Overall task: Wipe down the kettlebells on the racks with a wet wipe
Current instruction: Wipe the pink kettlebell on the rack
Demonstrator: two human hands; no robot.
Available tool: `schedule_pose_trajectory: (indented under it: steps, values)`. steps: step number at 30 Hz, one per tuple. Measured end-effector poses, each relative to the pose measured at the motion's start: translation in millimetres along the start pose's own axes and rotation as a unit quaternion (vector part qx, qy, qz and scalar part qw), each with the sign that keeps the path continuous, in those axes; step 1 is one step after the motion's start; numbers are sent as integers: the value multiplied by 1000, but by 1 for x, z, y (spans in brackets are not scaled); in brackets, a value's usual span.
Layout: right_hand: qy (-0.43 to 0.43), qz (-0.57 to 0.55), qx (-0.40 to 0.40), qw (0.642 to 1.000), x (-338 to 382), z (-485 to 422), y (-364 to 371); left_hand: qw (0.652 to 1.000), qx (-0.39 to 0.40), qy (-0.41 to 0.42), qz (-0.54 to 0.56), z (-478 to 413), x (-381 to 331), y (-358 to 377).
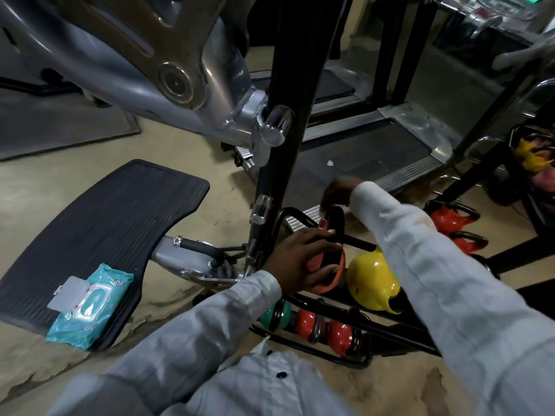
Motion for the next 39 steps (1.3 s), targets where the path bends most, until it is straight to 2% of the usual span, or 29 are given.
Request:
schedule_pose_trajectory:
  steps: [2,4,7,10,12,13,15,16,20,21,23,24,25,27,28,30,32,35,37,39]
  values:
    - [23,135,47,989,19,-7,9,1000,-8,8,-8,0,-1,-1]
    - [2,213,42,976,30,-5,16,1000,-6,17,-22,0,-1,-1]
    - [-36,197,4,980,31,16,6,999,-1,21,-25,-1,1,1]
    - [-60,40,-72,995,-1,24,-15,1000,9,11,-17,0,3,5]
    - [-51,-111,-113,986,-37,24,-15,1000,12,2,-20,0,4,6]
    - [-32,-215,-116,969,-54,23,-7,1000,9,0,-21,0,4,5]
    - [16,-412,-107,905,-80,19,20,1000,0,-5,-20,0,3,4]
    - [32,-467,-105,877,-86,20,34,1000,-5,-5,-20,0,2,3]
    - [41,-606,-104,788,-92,33,66,1000,-3,1,-29,2,1,3]
    - [34,-628,-103,771,-91,36,68,999,8,6,-35,4,1,5]
    - [8,-641,-117,759,-89,43,59,999,20,22,-43,10,2,8]
    - [-17,-624,-137,769,-87,46,48,998,18,30,-43,13,2,8]
    - [-46,-570,-165,803,-84,47,34,998,13,38,-44,16,2,8]
    - [-83,-363,-188,909,-66,46,9,997,-4,59,-56,21,-3,9]
    - [-93,-257,-180,945,-52,43,1,995,-9,68,-66,23,-5,9]
    - [-105,-70,-128,984,-18,34,-3,993,-4,78,-83,26,-7,14]
    - [-85,80,-57,992,9,26,5,994,6,73,-86,29,-6,16]
    - [-59,236,-2,970,28,18,14,993,6,72,-93,28,-2,14]
    - [-74,280,1,957,34,23,14,992,4,71,-102,28,-3,11]
    - [-105,276,-8,955,32,38,11,992,6,73,-104,28,-3,12]
Point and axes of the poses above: each hand's wrist, its own z-axis away from the middle knuckle, its own y-axis out of the palm, x = y × z, the point moved 7 cm from there along -z, towards the middle knuckle, and after that the axes turned 12 degrees about -z, right-handed, at the moved point
